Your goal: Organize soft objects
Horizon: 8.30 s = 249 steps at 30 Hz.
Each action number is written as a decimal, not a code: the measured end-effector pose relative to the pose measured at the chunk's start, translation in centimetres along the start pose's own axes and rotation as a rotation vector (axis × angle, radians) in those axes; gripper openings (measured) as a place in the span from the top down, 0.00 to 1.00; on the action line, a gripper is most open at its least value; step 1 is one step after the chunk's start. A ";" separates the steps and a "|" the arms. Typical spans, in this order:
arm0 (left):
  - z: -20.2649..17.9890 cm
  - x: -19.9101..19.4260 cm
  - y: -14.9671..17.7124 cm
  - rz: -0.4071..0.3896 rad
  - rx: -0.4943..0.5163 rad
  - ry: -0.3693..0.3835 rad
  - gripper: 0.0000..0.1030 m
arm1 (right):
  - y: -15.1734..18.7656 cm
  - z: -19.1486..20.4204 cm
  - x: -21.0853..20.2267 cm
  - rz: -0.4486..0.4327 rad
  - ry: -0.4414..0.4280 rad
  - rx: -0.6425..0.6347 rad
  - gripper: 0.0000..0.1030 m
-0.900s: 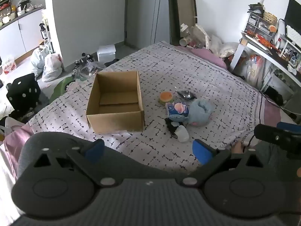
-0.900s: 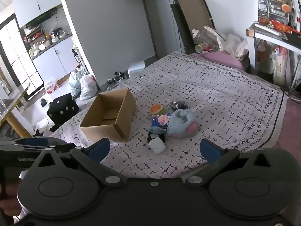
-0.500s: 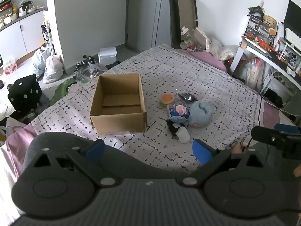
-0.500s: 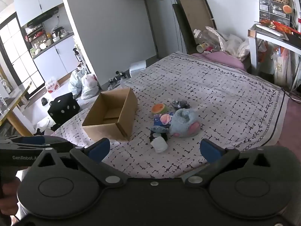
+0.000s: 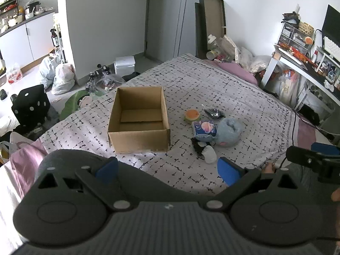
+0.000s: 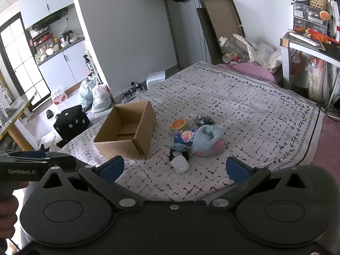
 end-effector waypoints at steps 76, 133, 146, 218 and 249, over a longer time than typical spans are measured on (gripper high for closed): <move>-2.3 7.6 -3.7 -0.025 -0.022 0.079 0.04 | -2.0 -9.2 2.9 -0.022 0.091 0.144 0.00; -13.6 32.3 -5.2 0.396 -0.183 0.318 0.72 | 0.3 -19.1 26.0 0.339 -0.039 0.894 0.67; -13.4 29.7 -6.1 0.309 -0.209 0.342 0.76 | -0.9 -18.0 24.0 0.203 -0.081 0.809 0.80; 13.7 24.4 -8.6 0.062 -0.598 0.330 0.76 | -7.8 10.0 29.5 0.157 -0.142 0.342 0.80; 15.7 29.0 -10.1 0.104 -0.630 0.140 0.50 | -7.8 8.2 33.9 0.208 -0.131 0.416 0.36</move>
Point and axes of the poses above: each gripper's, at about its wrist camera, not at the fingertips, and x roughly the way its jaws point, z to its left, y to its underside, the point moved 3 cm from there along x, roughly the way its jaws point, and after that the axes turned 4 degrees about -y, right-handed, at the moved point
